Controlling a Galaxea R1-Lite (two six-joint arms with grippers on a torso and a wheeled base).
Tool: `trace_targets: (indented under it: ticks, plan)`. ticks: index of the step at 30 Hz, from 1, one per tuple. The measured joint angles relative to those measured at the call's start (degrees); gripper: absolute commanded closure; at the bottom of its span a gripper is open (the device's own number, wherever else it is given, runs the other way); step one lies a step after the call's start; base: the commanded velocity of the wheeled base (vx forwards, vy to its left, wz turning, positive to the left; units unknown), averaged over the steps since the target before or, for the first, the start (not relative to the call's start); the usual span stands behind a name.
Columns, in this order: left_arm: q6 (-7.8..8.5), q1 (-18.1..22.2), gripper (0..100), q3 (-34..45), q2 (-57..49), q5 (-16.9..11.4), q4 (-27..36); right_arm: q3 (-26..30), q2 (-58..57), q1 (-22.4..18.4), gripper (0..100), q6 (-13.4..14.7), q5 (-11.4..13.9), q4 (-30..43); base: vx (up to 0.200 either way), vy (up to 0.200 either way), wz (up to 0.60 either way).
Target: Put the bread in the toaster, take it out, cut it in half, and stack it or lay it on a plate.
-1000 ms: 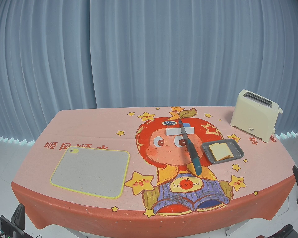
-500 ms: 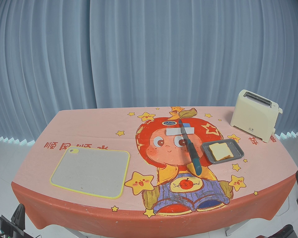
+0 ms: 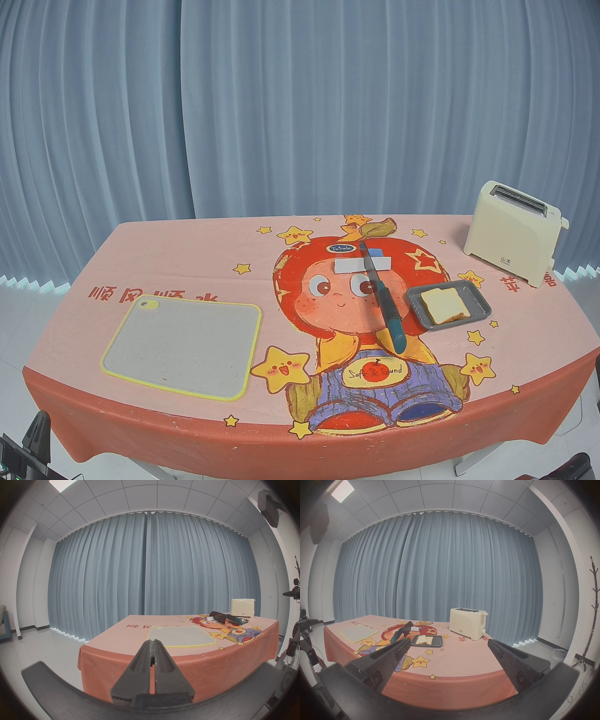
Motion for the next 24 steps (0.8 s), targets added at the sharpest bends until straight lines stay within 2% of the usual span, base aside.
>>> trace_targets:
  ticks: [16,24]
  plan:
    - [0.0,0.0,100,0.0,0.0,0.0,0.0,3.57,-6.1,0.01,0,0.07,-0.55,-0.02,0.0,0.0,0.0]
    - [0.0,0.0,100,0.0,0.0,0.0,0.0,5.42,-8.45,-1.4,0,0.09,-0.65,0.0,0.0,0.0,0.0]
